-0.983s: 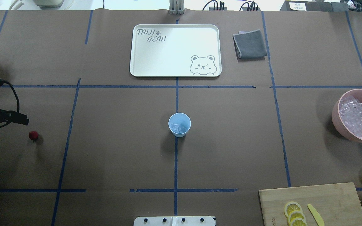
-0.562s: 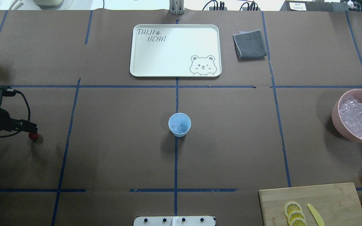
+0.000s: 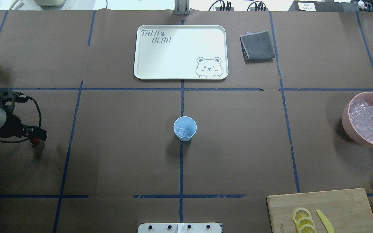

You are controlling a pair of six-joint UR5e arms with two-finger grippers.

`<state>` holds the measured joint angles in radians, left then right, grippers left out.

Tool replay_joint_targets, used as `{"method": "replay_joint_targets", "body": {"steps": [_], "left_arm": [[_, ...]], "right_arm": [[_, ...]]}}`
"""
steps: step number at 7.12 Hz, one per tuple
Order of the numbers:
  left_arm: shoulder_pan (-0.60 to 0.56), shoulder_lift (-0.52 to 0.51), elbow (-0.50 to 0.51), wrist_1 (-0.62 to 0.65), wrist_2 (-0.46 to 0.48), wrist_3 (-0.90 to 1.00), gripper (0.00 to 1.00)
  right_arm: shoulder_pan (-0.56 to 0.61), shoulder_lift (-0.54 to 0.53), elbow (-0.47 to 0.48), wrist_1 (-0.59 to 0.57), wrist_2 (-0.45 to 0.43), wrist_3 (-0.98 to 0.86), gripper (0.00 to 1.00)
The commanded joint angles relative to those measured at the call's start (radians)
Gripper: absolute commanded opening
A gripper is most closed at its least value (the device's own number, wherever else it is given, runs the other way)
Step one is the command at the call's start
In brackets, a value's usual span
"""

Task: Mash ice and strawberries in cup
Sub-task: 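Lower the left gripper onto the red strawberry and close on it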

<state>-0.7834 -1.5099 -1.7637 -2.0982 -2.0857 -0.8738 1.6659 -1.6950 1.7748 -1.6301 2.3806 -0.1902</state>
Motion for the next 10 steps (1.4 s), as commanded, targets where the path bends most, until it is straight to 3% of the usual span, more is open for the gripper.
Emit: {"method": "replay_joint_targets", "body": {"steps": [1,2,3,5,6,10], "left_arm": [[0.001,-0.003,0.023,0.000,-0.001,0.002,0.92],[0.006,-0.003,0.030,0.000,-0.001,0.002,0.90],[0.007,-0.004,0.032,0.000,-0.002,-0.002,0.72],[0.007,-0.007,0.030,0.000,-0.005,-0.005,0.12],[0.007,-0.009,0.026,0.001,-0.007,-0.002,0.00],[0.004,-0.105,0.004,0.020,-0.002,-0.011,0.00]], "right_arm": [[0.000,0.000,0.000,-0.001,0.000,0.000,0.99],[0.000,-0.002,0.000,-0.001,0.000,0.000,0.99],[0.000,-0.002,0.000,0.001,0.000,0.000,0.99],[0.000,-0.002,0.000,-0.001,0.002,0.000,0.99],[0.000,0.000,0.000,0.001,0.002,0.000,0.99],[0.000,-0.002,0.000,0.003,0.002,-0.005,0.99]]}}
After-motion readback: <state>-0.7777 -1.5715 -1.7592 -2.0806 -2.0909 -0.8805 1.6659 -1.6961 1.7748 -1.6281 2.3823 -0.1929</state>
